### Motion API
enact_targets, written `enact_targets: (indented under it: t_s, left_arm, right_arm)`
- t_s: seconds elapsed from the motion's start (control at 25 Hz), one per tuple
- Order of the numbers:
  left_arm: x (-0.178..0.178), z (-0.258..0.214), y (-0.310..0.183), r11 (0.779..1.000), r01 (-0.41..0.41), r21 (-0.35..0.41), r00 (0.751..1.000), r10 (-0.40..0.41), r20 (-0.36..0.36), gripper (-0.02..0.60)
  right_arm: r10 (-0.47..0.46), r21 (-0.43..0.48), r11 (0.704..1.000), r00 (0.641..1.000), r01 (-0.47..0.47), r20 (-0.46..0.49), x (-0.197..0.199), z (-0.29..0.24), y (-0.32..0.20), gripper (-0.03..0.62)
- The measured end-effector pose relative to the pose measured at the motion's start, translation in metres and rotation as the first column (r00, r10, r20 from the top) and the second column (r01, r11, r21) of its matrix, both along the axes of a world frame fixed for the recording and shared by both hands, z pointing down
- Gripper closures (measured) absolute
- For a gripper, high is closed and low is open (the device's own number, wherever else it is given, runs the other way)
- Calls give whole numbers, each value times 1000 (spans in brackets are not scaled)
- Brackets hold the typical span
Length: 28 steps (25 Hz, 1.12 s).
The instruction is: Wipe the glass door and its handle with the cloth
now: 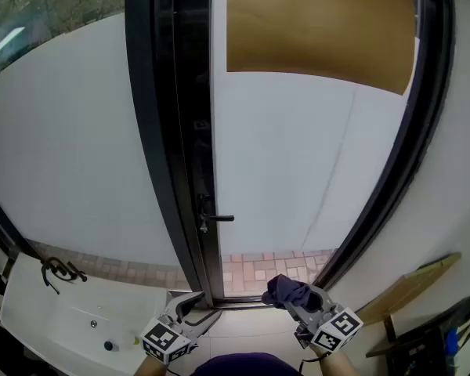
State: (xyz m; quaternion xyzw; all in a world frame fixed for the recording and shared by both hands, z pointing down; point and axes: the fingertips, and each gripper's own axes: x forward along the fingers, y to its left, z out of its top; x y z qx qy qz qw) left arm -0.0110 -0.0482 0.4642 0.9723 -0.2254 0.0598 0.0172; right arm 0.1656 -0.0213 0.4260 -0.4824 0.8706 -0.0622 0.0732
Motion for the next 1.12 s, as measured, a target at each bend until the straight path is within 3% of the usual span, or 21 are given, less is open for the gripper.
enact_targets:
  t_s: [0.32, 0.64, 1.0, 1.12]
  left_arm:
    - [-26, 6, -15, 1000, -17, -10, 1000, 17, -13, 357]
    - [-28, 11, -16, 999, -40, -32, 999, 39, -33, 357]
    - [-24, 13, -23, 999, -33, -24, 999, 33, -22, 357]
    - [-24, 16, -30, 999, -18, -32, 1000, 17, -18, 357]
  right_arm:
    - [-1, 48, 999, 999, 3, -32, -34, -19, -36, 442]
    - [-45, 113, 992, 988, 62, -151, -62, -50, -88, 442]
    - [-67, 176, 974, 921, 144, -384, -86, -74, -173, 442]
    - [-66, 228, 953, 875, 197, -479, -106, -90, -205, 442]
